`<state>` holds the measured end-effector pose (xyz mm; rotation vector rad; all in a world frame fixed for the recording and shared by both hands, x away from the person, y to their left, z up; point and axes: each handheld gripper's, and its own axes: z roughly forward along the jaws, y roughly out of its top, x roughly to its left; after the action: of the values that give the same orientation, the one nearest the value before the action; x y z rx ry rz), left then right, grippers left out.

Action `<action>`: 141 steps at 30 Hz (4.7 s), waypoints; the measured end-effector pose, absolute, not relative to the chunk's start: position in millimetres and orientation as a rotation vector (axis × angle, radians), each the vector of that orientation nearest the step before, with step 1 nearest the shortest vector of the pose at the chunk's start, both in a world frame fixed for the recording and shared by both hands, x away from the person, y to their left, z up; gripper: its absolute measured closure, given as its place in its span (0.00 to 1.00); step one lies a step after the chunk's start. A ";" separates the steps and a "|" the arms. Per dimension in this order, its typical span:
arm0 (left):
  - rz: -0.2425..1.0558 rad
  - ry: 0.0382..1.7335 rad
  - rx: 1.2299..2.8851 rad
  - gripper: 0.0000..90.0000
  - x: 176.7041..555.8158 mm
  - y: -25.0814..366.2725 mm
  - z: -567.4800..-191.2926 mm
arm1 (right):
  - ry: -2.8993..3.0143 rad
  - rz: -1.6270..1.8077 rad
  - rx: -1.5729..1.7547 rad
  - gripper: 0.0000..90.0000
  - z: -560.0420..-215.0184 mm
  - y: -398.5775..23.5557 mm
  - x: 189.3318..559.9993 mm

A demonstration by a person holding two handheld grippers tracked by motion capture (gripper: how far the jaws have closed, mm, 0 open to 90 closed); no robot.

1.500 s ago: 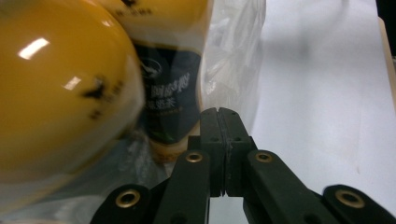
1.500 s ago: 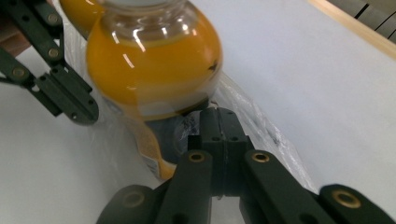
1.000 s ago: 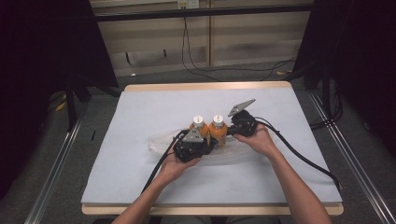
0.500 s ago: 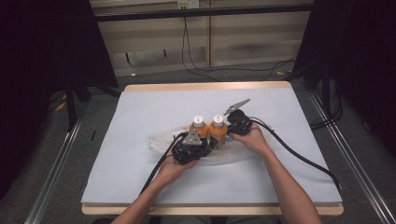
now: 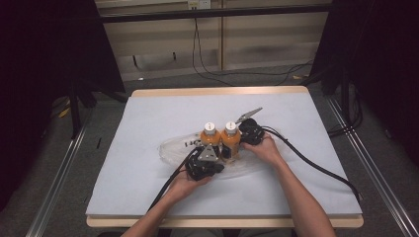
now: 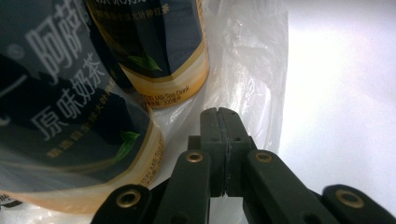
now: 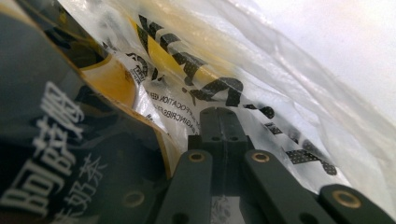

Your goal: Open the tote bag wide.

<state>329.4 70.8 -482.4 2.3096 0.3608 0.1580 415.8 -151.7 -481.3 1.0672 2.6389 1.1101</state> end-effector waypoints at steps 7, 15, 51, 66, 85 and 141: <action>0.154 0.363 2.311 1.00 329.0 70.8 -482.6 | 2.610 1.134 1.114 1.00 -483.6 -152.2 420.7; 0.126 0.372 2.300 1.00 324.8 70.9 -483.4 | 2.580 1.157 1.150 1.00 -485.2 -152.6 425.2; -0.018 0.284 2.351 1.00 308.0 76.0 -478.5 | 2.427 1.041 1.210 1.00 -484.6 -141.4 448.5; -0.015 0.259 2.377 1.00 300.3 77.5 -475.7 | 2.361 1.013 1.286 1.00 -485.1 -142.1 459.1; -0.061 0.245 2.389 1.00 292.2 77.9 -474.4 | 2.303 0.932 1.312 1.00 -484.4 -137.0 475.6; 0.094 0.399 2.067 0.90 311.3 127.3 -433.0 | 2.250 1.234 1.038 1.00 -412.5 -197.7 382.3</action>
<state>311.3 127.3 -433.0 2.0667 0.3991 0.0942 382.3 -197.7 -412.5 1.0380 2.2497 1.2340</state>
